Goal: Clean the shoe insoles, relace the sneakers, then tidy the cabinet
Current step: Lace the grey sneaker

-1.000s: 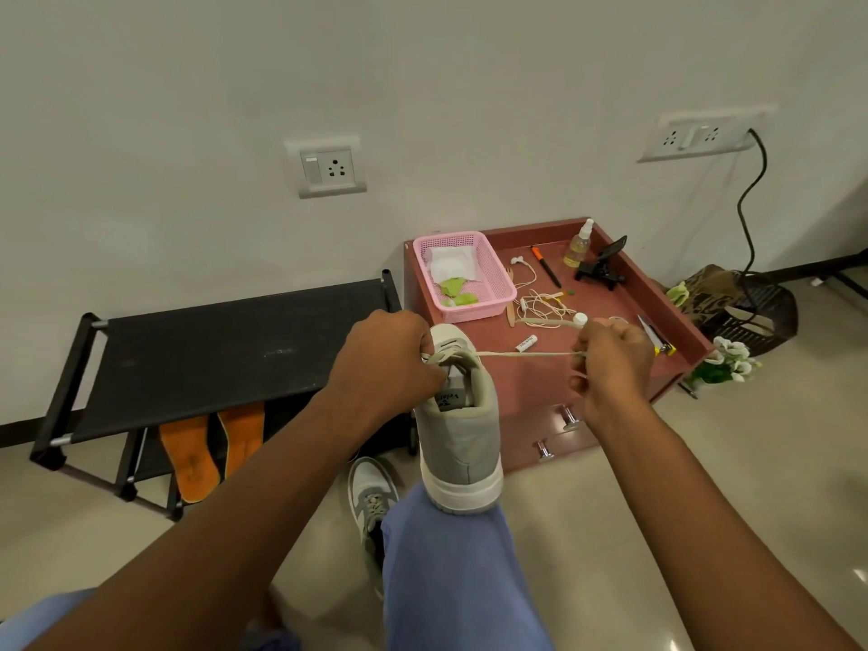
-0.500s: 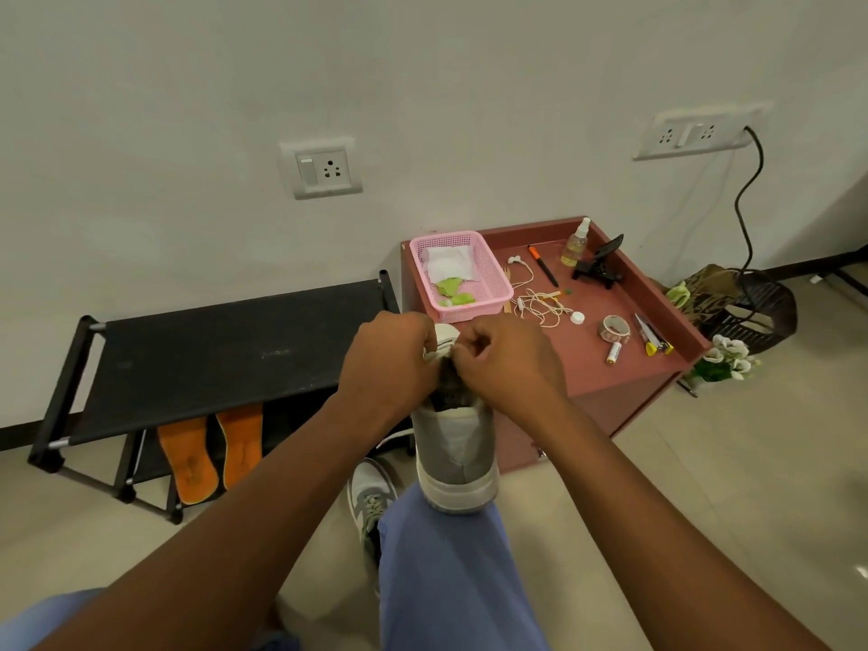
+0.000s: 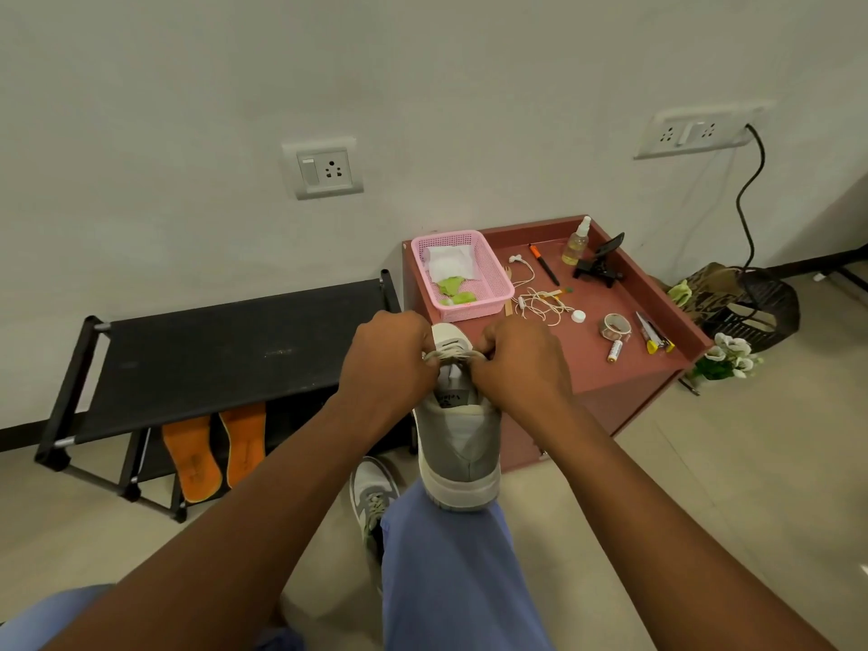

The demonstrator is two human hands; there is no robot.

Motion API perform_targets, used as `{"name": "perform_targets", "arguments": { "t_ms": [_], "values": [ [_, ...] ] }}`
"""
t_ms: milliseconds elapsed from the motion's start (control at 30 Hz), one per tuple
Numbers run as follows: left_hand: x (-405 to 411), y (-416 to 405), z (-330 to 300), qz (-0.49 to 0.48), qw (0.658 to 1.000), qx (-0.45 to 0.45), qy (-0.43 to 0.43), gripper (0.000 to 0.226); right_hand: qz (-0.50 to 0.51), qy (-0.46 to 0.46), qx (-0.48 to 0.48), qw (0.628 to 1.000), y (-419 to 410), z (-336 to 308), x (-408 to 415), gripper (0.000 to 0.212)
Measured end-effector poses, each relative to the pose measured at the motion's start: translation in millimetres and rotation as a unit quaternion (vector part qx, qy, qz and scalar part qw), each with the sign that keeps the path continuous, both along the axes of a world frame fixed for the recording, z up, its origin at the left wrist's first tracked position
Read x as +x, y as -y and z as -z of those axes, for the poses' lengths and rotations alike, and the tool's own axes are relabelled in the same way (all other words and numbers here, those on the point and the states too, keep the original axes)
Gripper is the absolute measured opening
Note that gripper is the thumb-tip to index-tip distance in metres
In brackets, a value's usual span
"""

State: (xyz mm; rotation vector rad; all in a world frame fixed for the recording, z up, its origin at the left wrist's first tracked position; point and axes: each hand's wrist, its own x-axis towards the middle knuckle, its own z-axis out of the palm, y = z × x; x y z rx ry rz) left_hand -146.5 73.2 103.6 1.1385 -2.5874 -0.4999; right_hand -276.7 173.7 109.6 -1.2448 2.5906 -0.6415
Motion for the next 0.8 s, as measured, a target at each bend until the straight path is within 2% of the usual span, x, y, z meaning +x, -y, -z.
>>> {"name": "perform_targets", "arguments": {
  "t_ms": [267,367,533,667,800],
  "values": [
    [4.9,1.2,0.5,-0.006,1.000,0.014,-0.005,0.011,0.030,0.005,0.006,1.000,-2.3,1.0,-1.9,0.003],
    [2.7,-1.3,-0.6,0.003,1.000,-0.002,0.000,0.009,0.009,-0.011,0.003,1.000,-3.8,3.1,-1.2,0.005],
    [4.0,2.2,0.2,0.022,1.000,-0.006,0.002,0.016,-0.172,-0.120,-0.052,0.976,-9.2,5.4,-3.1,0.027],
    [-1.2,3.0,0.6,0.018,1.000,0.003,0.010,0.017,-0.310,-0.192,0.027,0.931,-2.9,-7.9,-5.8,0.013],
    [-5.8,1.5,-0.1,0.017,1.000,-0.010,0.008,0.012,-0.328,-0.191,0.099,0.920,-0.1,-15.7,-0.4,0.017]
  ]
}}
